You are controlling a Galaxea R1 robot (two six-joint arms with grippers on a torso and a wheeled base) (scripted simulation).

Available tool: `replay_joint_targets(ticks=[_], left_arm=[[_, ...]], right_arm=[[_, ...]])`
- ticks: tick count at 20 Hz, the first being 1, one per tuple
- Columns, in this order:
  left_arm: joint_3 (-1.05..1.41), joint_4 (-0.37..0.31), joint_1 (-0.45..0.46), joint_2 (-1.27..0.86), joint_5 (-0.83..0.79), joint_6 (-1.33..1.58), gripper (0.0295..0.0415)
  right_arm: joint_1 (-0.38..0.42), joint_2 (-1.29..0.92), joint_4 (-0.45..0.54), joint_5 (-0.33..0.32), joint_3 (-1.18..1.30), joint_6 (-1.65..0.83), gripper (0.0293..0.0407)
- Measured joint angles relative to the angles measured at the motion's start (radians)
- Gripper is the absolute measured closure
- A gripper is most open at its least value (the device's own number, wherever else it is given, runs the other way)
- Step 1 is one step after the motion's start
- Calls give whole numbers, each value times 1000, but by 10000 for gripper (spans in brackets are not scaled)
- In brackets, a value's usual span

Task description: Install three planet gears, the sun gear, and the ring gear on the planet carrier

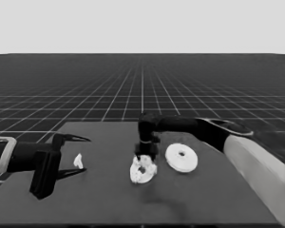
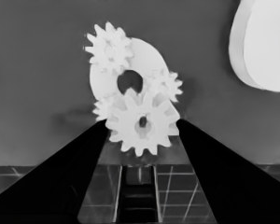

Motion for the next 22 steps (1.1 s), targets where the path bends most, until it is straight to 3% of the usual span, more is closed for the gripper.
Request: replay_joint_targets(ticks=[6,8,10,22], left_arm=[[0,0,0,0,0,0,326],[0,0,0,0,0,0,326],[0,0,0,0,0,0,326],[0,0,0,0,0,0,326]], right_arm=[[0,80,5,10,-149,-69,390],[-79,93,-71,33,-194,-96,390],[-107,100,-96,44,-216,-110,390],[-126,103,-109,50,-229,-68,390]])
